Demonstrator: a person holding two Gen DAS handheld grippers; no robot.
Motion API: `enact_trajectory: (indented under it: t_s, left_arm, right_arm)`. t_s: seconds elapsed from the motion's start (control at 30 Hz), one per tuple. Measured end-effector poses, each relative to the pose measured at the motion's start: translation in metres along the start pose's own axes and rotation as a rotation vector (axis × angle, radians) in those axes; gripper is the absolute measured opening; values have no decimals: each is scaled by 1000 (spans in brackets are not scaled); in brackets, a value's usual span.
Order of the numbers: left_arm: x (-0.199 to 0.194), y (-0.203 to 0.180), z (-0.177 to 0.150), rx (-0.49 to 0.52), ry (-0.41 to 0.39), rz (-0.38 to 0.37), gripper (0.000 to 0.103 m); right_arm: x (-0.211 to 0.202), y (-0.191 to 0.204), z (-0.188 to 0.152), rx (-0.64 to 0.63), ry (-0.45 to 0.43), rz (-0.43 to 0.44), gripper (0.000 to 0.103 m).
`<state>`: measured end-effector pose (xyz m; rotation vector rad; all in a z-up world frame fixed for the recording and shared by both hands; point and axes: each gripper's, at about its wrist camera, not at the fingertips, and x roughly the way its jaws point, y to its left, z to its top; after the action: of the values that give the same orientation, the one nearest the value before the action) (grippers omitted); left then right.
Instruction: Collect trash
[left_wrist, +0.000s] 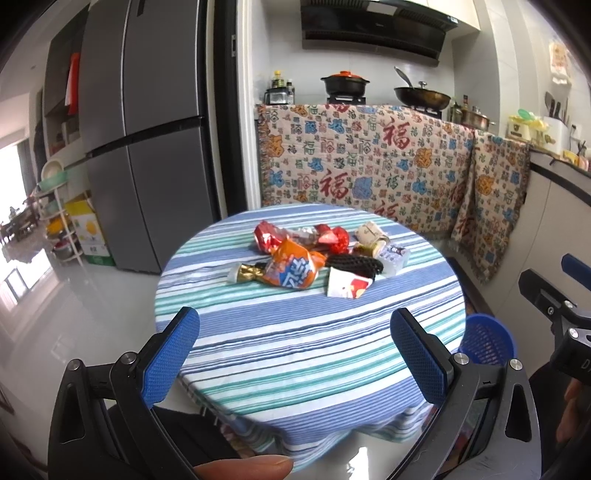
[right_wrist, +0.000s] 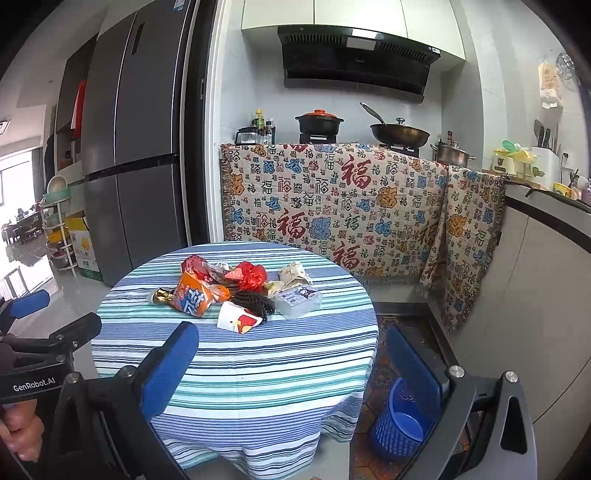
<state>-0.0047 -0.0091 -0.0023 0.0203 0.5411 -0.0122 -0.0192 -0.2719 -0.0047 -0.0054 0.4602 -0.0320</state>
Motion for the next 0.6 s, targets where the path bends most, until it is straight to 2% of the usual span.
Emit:
enact_trajectory:
  t_s: [0.6]
  left_arm:
    - [1, -1, 1, 0, 1, 0, 103]
  right_arm:
    - [1, 2, -1, 3, 2, 1, 103]
